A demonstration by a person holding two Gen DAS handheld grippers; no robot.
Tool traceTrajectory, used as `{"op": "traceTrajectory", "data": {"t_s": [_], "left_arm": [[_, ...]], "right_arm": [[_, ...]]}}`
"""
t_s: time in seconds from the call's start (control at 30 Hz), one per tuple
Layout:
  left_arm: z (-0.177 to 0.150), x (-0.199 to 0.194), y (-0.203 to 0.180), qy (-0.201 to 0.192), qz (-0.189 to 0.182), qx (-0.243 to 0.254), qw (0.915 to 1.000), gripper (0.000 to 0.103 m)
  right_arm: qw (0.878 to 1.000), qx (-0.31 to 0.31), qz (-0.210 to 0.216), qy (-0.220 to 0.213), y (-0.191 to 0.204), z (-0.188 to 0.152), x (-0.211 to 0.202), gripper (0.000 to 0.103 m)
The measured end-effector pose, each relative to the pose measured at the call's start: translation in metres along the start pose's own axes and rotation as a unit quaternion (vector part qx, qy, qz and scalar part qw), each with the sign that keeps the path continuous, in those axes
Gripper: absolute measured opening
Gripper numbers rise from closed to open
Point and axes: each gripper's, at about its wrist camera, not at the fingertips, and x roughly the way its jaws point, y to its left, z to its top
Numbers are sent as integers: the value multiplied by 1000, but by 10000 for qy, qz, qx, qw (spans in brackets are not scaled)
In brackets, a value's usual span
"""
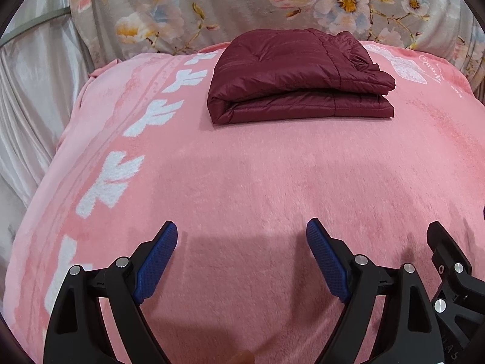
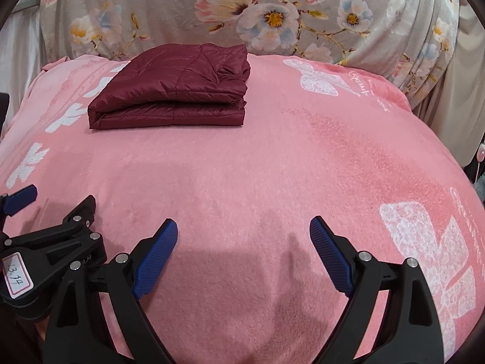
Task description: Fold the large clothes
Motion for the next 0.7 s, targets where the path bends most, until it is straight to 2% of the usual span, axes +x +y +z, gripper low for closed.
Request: {"op": "traceTrajectory", "data": {"t_s": [0.3, 0.7], "left_arm": [[-4, -1, -5, 37, 68, 87, 9999, 78], [-5, -2, -6, 22, 165, 102, 9998, 78]], "right_arm": [[10000, 71, 19, 63, -2, -3, 1, 86], [9999, 72, 18, 67, -1, -4, 1, 86]]}}
